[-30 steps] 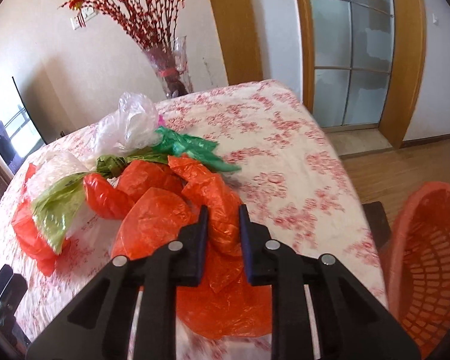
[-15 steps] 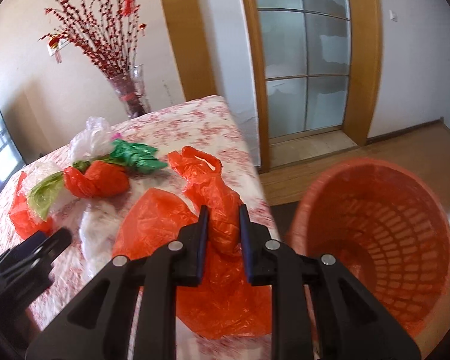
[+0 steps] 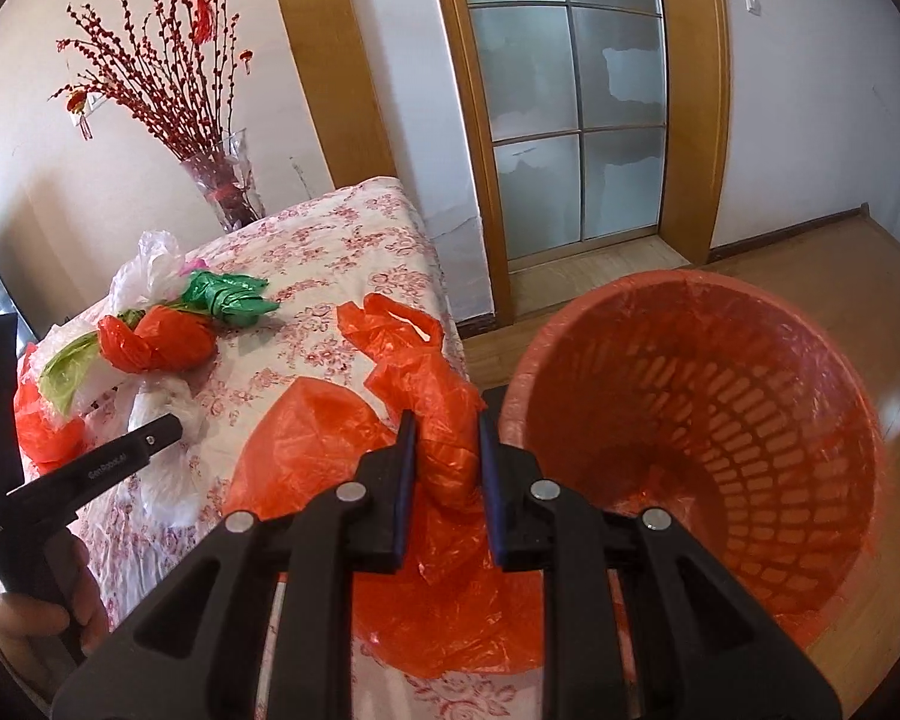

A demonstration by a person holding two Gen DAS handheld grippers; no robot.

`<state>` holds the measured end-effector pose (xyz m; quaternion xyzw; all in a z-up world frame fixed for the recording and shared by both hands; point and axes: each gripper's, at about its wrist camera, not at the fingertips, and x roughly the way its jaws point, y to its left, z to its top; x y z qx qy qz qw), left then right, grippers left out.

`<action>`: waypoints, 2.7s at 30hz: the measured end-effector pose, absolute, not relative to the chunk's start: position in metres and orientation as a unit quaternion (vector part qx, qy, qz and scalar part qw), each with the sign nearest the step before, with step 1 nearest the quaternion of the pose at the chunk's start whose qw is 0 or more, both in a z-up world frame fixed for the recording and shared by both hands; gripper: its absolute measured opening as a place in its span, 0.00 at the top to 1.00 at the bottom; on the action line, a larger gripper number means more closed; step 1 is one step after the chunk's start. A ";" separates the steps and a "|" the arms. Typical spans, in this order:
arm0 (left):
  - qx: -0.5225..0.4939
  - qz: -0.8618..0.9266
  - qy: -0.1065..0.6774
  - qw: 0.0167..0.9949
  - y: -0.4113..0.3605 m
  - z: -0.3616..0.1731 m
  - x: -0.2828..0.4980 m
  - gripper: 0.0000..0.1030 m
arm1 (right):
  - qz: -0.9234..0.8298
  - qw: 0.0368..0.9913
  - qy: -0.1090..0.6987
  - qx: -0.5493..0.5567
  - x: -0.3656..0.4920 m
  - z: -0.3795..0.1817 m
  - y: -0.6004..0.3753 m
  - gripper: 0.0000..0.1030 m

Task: Collect trash
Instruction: 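Grasp the clear plastic bag with the left gripper while the right gripper lifts the orange bag, then carry both bags over the orange wastebasket and open both grippers to drop them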

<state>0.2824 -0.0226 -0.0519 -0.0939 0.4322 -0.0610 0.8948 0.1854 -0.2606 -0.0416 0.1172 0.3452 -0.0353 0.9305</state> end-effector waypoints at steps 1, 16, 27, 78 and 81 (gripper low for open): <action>-0.100 -0.065 0.432 0.894 -0.021 -0.051 0.281 0.74 | -0.036 0.931 0.344 0.118 0.183 -0.041 -0.262 0.80; -0.087 -0.120 0.383 0.912 -0.029 -0.006 0.218 0.85 | -0.036 0.940 0.314 0.126 0.148 -0.020 -0.277 0.80; -0.059 -0.195 0.349 0.915 -0.081 0.020 0.190 0.85 | -0.066 0.949 0.280 0.129 0.113 -0.001 -0.297 0.80; 0.026 -0.360 0.403 0.841 -0.268 -0.029 0.223 0.67 | -0.201 0.916 0.271 0.219 0.132 -0.039 -0.427 0.66; 0.027 -0.352 0.406 0.843 -0.268 -0.030 0.223 0.66 | -0.205 0.913 0.274 0.220 0.131 -0.042 -0.430 0.65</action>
